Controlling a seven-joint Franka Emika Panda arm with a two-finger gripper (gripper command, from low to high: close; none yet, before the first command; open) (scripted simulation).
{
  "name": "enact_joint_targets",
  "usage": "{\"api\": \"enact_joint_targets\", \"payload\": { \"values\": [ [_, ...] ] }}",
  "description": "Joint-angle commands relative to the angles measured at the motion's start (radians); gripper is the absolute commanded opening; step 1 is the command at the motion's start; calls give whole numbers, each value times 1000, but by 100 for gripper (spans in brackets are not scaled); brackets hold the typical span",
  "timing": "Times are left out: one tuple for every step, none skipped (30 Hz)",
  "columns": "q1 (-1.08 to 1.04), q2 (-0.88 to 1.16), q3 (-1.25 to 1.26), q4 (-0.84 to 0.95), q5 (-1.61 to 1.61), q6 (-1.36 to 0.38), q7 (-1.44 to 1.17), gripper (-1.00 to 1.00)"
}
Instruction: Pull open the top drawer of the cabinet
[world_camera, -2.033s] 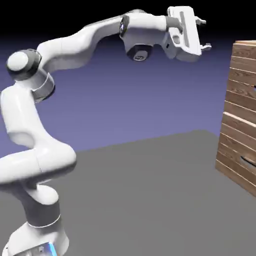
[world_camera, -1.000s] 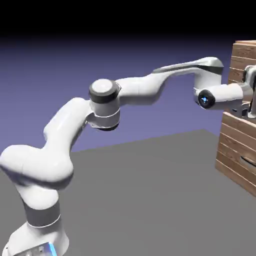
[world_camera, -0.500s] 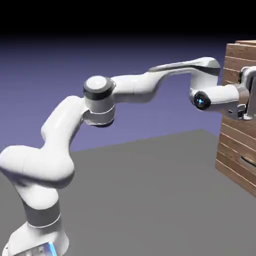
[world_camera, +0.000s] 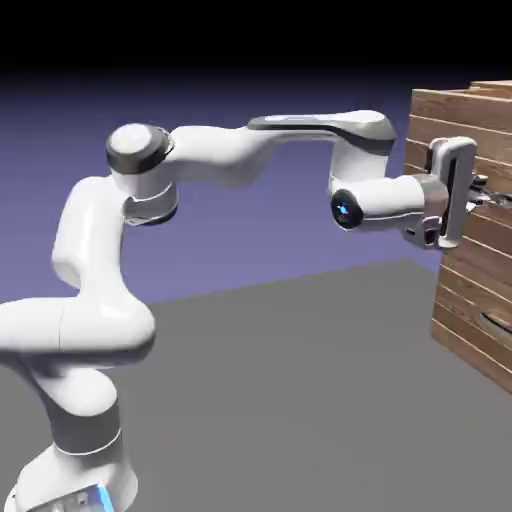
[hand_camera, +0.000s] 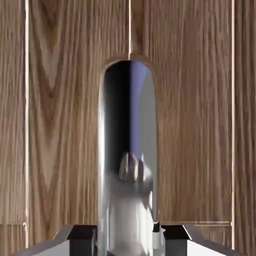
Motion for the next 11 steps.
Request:
{"api": "enact_joint_targets", "payload": {
  "values": [
    [32, 3, -23, -36, -6, -10, -3, -100],
    [65, 4, -46, -73, -10, -19, -8, -100],
    [98, 4, -70, -109, -14, -29, -12, -100],
    [132, 3, -95, -145, -18, -38, -16, -100],
    [165, 0, -121, -181, -23, -48, -18, -100],
    [199, -4, -147, -218, -29, -57, -19, -100],
    [228, -8, -170, -249, -35, -64, -19, -100],
    [228, -8, -170, -249, -35, -64, -19, 100],
    [228, -8, -170, -249, -35, -64, -19, 100],
    [264, -15, -198, -285, -43, -71, -20, 100],
    [299, -21, -226, -321, -51, -78, -21, 100]
  ]
}}
